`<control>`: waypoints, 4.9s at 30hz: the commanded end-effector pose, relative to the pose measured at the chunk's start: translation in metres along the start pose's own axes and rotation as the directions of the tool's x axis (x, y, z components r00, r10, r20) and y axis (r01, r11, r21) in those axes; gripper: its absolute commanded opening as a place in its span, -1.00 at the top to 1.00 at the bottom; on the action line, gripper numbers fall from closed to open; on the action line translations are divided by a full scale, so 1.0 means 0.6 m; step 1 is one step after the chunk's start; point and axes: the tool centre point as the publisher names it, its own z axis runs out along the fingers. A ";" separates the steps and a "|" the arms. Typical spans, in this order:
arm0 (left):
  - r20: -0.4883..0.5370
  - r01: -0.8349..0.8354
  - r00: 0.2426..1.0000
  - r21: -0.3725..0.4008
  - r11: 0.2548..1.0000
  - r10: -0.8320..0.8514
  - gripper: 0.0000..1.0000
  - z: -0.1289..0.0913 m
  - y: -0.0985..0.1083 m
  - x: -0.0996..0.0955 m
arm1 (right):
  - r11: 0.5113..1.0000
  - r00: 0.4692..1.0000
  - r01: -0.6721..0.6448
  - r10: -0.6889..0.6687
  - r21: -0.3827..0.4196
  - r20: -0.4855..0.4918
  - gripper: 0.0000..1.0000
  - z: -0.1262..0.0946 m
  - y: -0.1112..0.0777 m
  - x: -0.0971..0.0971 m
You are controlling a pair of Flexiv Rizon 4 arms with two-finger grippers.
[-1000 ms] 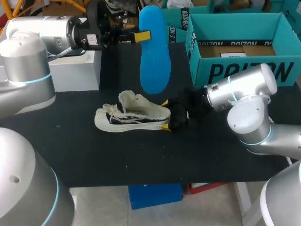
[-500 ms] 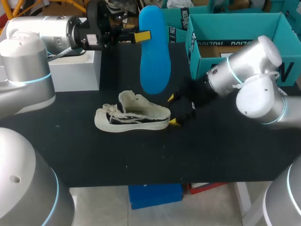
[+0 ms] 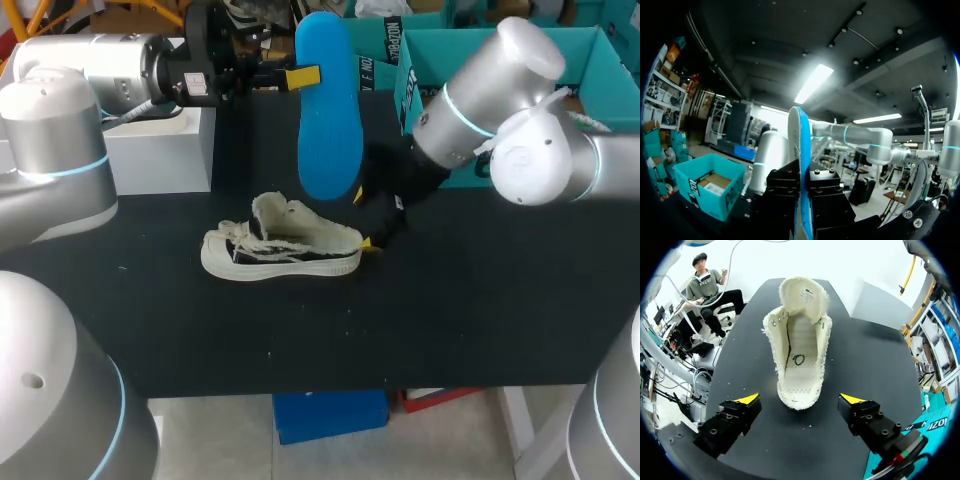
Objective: Take the shoe out of the shoebox, open the shoe tongue, remove and reinsert the insole, then place the shoe into the shoebox
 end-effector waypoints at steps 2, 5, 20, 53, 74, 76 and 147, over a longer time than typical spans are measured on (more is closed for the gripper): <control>0.004 -0.001 1.000 0.001 1.000 0.001 1.00 0.002 0.001 0.001 | 0.962 1.000 0.005 -0.003 0.271 -0.008 -1.00 -0.010 0.014 -0.003; 0.004 -0.001 1.000 0.001 1.000 0.001 1.00 0.002 0.001 0.001 | 0.951 1.000 0.002 -0.001 0.309 -0.005 -1.00 -0.013 0.018 -0.005; 0.004 -0.001 1.000 0.001 1.000 0.001 1.00 0.002 0.001 0.001 | 0.925 1.000 -0.020 0.022 0.381 -0.002 -1.00 -0.010 0.036 -0.016; 0.004 -0.001 1.000 0.001 1.000 0.001 1.00 0.002 0.001 0.001 | 0.948 0.998 -0.062 0.057 0.313 0.023 -1.00 0.002 0.032 -0.031; 0.004 -0.001 1.000 0.001 1.000 0.001 1.00 0.002 0.001 0.001 | 0.995 0.992 -0.084 0.088 -0.051 0.088 -1.00 0.012 0.007 -0.028; 0.004 -0.001 1.000 0.001 1.000 0.001 1.00 0.002 0.001 0.001 | 0.993 0.992 -0.085 0.093 -0.085 0.091 -1.00 0.016 0.006 -0.028; 0.004 -0.001 1.000 0.001 1.000 0.001 1.00 0.002 0.001 0.001 | 0.993 0.999 -0.019 0.016 0.116 0.027 -1.00 0.031 -0.017 -0.040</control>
